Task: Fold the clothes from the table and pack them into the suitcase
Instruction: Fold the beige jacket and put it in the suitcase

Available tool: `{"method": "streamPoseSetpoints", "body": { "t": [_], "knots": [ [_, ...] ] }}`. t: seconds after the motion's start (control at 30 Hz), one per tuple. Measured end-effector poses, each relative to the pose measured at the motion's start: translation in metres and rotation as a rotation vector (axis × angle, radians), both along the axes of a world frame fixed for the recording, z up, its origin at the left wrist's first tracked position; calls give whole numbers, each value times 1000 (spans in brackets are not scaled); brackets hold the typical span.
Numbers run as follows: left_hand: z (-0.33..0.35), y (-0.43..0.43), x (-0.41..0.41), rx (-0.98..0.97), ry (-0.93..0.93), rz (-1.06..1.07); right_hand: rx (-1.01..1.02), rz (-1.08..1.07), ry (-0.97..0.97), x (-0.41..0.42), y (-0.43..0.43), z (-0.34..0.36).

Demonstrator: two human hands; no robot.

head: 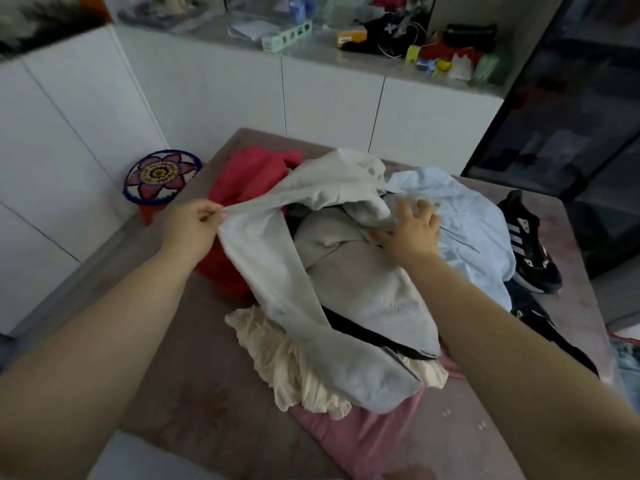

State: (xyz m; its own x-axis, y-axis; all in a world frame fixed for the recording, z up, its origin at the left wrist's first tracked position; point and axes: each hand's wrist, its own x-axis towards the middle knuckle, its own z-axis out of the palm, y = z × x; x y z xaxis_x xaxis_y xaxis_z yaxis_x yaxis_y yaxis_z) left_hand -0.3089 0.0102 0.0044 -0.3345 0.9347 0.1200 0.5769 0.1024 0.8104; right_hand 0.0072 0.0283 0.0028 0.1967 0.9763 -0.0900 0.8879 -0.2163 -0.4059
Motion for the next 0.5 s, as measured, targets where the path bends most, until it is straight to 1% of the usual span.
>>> {"method": "streamPoseSetpoints", "body": {
  "t": [0.03, 0.1, 0.17, 0.2, 0.27, 0.33, 0.4, 0.47, 0.5],
  "knots": [
    [0, -2, -10, 0, -14, 26, 8, 42, -43, 0, 1, -1],
    [-1, -5, -26, -4, -6, 90, 139, 127, -50, -4, -1, 2],
    [1, -5, -31, -52, 84, 112, 310, 159, 21, -11, -7, 14],
    [4, -5, -27, -72, 134, 79, 371, 168, 34, -15, -10, 24],
    [20, -5, -7, -64, 209, -94, 426, 194, -29, -22, -15, 48],
    [48, -10, 28, 26, 265, -343, 464, 257, -114, -27, -18, 70],
    [74, -13, 64, 109, 353, -538, 501, 341, -166, -34, -23, 92],
    [86, -13, 89, 147, 423, -625, 524, 415, -191, -41, -28, 111],
    [89, -12, 96, 171, 428, -624, 548, 442, -200, -44, -31, 119]
  ]
}}
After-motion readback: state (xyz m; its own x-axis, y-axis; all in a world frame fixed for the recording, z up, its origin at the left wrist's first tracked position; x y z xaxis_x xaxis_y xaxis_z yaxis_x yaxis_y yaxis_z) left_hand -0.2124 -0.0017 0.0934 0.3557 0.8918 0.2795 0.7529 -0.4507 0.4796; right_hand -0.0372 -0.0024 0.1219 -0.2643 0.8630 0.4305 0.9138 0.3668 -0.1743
